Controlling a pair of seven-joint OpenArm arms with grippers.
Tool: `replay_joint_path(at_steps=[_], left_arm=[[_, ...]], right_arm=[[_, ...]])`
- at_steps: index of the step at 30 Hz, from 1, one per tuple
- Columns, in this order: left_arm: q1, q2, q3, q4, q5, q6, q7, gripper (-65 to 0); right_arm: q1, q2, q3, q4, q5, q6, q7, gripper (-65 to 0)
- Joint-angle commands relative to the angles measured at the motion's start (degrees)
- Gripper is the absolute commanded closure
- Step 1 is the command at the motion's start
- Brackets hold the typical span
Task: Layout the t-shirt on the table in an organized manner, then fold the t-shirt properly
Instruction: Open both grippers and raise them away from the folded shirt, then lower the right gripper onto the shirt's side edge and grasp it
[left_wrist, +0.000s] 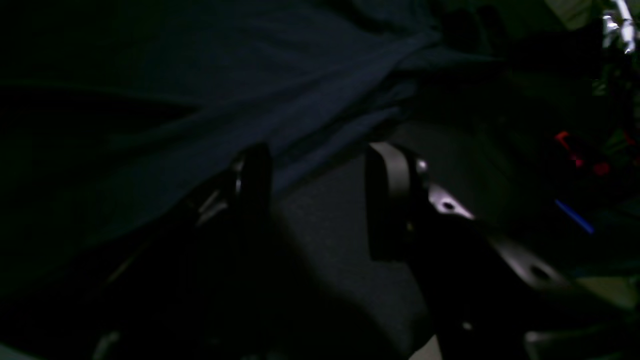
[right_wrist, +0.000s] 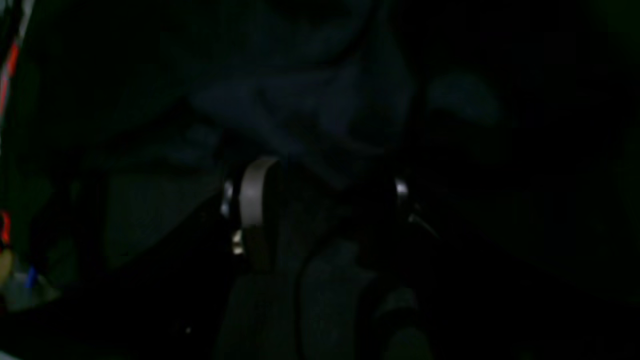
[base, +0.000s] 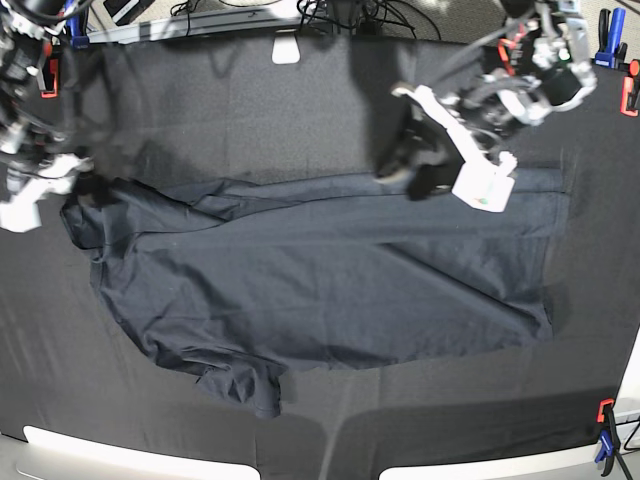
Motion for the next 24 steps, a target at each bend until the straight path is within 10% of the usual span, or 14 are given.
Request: replay_joint_path(at_steps=[1,7,15,24], left_arm=[[-0.28,-0.17,0.0,1.11,-1.11,0.17,-1.4,-27.5],[-0.28,-0.17,-0.04,1.11,-1.07,0.17,-1.4,-27.5],[-0.26,-0.17,-0.04,1.11,2.93,0.2,-1.4,-27.5],[0.44,-0.17,-0.04,1.11,2.73,0.22,-1.44,-27.5]], right_arm=[[0.5,1.09,-0.92,0.9,0.33,0.78,0.55,-27.5],[0.52,1.11,-8.02,0.9,-3.89,0.78,2.38,-26.6],[1.25,1.16,-8.33,0.92,-3.76,0.78,9.49,-1.1],[15.28,0.44,-8.59,-1.7,-13.05,-0.37,16.87,0.0]])
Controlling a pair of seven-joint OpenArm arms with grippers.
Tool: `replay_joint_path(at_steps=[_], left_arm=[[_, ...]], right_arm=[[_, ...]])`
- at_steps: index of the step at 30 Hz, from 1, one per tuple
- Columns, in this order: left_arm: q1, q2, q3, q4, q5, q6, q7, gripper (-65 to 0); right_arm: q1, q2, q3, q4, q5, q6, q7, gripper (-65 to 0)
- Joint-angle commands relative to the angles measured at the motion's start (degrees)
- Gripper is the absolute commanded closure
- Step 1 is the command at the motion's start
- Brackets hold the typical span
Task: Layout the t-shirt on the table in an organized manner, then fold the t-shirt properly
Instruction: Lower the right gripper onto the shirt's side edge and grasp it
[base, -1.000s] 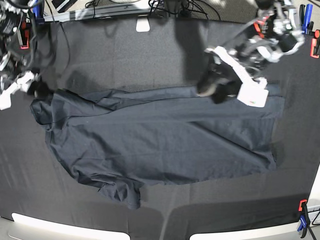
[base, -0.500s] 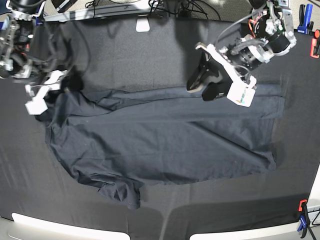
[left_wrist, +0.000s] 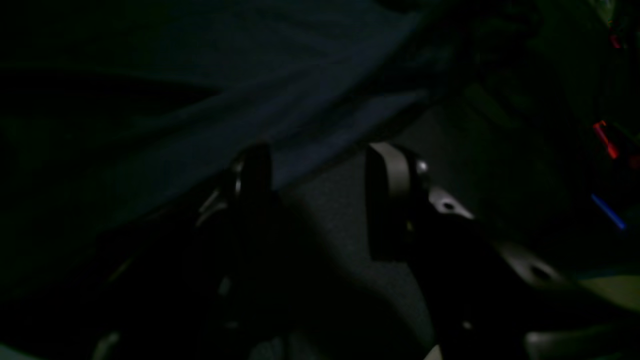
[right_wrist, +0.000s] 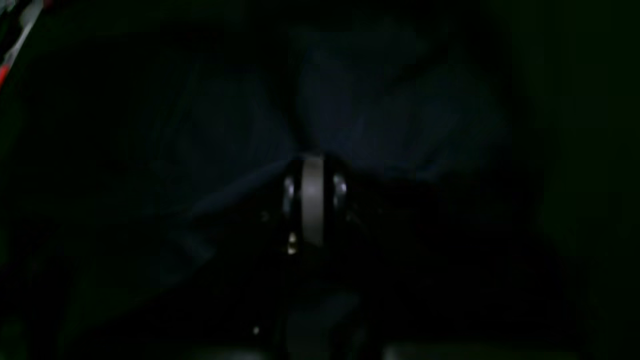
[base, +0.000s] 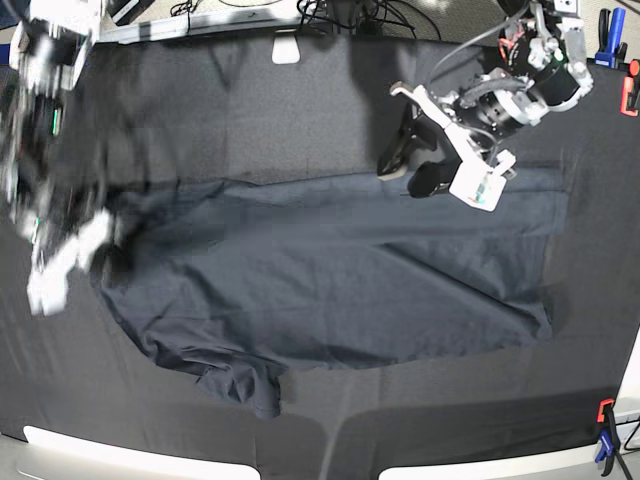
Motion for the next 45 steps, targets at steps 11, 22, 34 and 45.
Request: replay_joint_path(at_steps=[11,22,34,45], left_arm=[[2.21,-0.15,0.04,1.11,-1.31,-0.13,-2.19,-27.5],[2.23,-0.15,0.04,1.09,-1.31,-0.13,-2.14,-27.5],[2.23,-0.15,0.04,1.09,-1.29,-0.13,-1.92,-27.5],[2.21,-0.15,0.04,1.09,-1.14,-0.13,-1.92,-27.5]], right_arm=[[16.85,0.79,-4.7,-18.99,-2.19,-0.28,7.8,0.0],[23.8,-1.6,-13.97,-30.75,-14.01,-0.44,21.79,0.0],[23.93,-3.26,-13.97,-30.84,-16.61,-0.66,25.83,-29.9],[22.91,0.35,-8.79,-30.84,-16.96,-0.39,6.27,-29.6]])
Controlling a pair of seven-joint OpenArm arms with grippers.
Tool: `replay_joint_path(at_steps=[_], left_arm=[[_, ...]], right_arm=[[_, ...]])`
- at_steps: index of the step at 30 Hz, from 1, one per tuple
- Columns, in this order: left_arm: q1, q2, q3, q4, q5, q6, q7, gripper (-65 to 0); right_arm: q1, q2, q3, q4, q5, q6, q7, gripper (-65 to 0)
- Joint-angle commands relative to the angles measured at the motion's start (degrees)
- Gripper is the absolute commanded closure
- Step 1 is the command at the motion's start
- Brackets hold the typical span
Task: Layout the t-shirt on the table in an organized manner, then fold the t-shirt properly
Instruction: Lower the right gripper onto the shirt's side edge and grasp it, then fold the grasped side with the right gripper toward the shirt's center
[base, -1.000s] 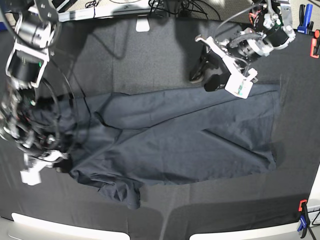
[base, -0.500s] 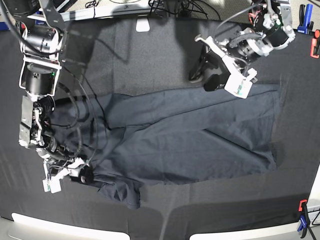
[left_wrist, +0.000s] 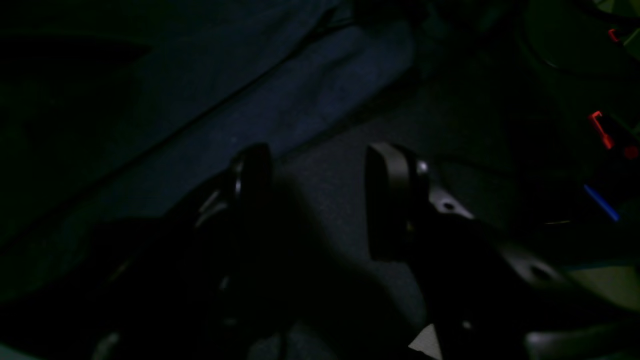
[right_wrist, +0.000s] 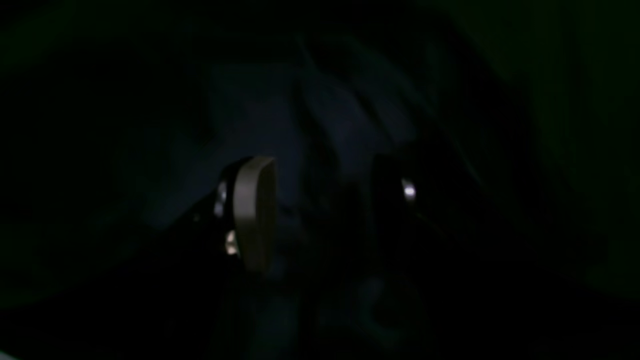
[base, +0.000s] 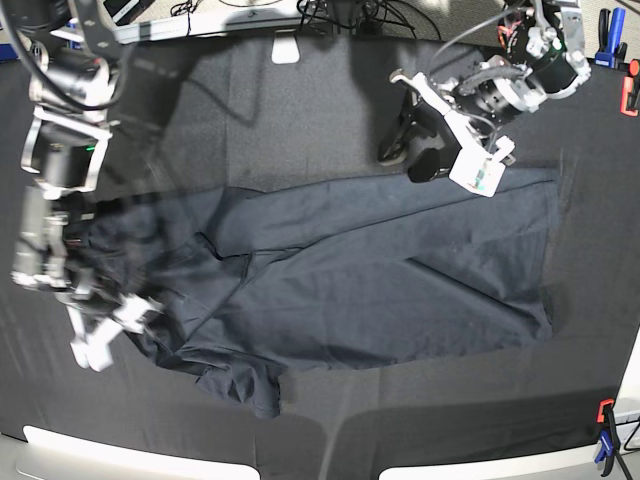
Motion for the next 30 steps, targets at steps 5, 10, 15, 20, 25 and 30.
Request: replay_joint_path(at_steps=[5,10,15,20,25,30], left_arm=[[-0.13,-0.04,0.04,1.09,-1.2,-0.13,-1.33,-27.5],[-0.13,-0.04,0.04,1.09,-1.18,-0.15,-1.33,-27.5],[-0.15,-0.04,0.04,1.09,-1.2,-0.15,-1.36,-27.5],[-0.15,-0.04,0.04,1.09,-1.2,-0.15,-1.33,-27.5],[-0.13,-0.2,0.04,1.09,-1.36,-0.13,-1.33,-27.5],[-0.15,-0.2,0.04,1.09,-1.38,-0.15,-1.33,-27.5]], right_arm=[[-0.63,2.64,1.4,0.96,1.03,-1.36,1.07,-29.6],[-0.81,2.8,1.36,0.94,-1.77,-3.3,2.91,-29.6],[-0.79,2.16,1.36,0.94,-4.42,-4.81,4.98,-29.6],[-0.68,1.03,1.29,0.87,-6.49,-8.07,7.02,-29.6],[-0.37,0.76,0.0,-0.15,-11.47,-14.19,9.16,-29.7],[2.4,1.03,-5.6,-6.71,-12.26,-14.27,11.85,-29.7]])
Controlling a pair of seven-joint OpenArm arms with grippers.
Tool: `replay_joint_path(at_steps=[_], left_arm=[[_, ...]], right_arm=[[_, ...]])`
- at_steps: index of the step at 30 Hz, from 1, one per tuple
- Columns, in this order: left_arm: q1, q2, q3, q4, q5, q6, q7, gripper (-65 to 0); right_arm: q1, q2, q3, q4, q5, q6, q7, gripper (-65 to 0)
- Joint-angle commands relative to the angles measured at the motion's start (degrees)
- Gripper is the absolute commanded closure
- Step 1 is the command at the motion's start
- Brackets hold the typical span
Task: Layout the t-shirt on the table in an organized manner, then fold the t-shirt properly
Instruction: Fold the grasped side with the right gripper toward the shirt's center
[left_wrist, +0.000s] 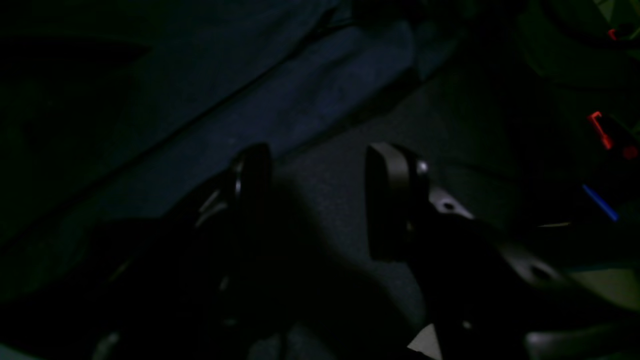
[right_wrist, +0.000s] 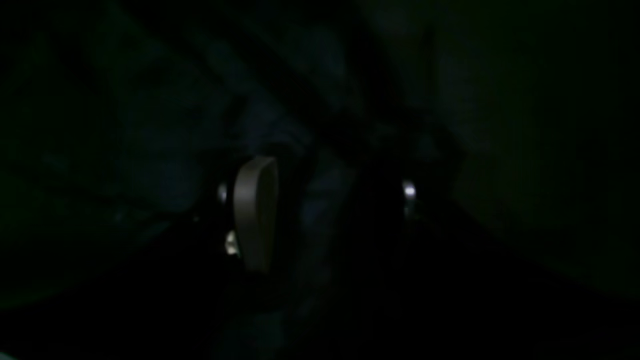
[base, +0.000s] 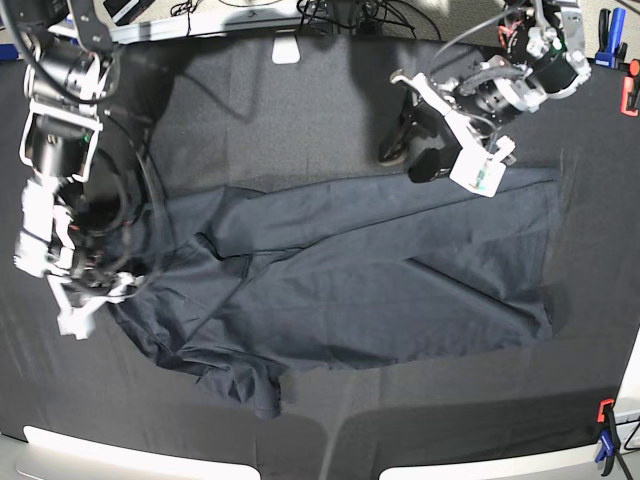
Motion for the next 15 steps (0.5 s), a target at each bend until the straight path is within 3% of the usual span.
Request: replay_joint_path(at_steps=[1,12,15], left_arm=[[-0.11,-0.17,0.04,1.09,-1.33,-0.15,-1.33,-27.5],[-0.13,-0.15,0.04,1.09,-1.33,-0.13,-1.36,-27.5],[-0.13,-0.15,0.04,1.09,-1.31,-0.15,-1.33,-27.5]], right_arm=[[3.02,0.79,-0.98,-0.15,0.52,-0.04,1.4,-29.7],[5.53,-0.68,-4.63,-1.97,4.31,0.04,0.31,-29.6],[5.55,-1.7,-4.63,-1.97,3.93,0.04,0.42,-21.7]])
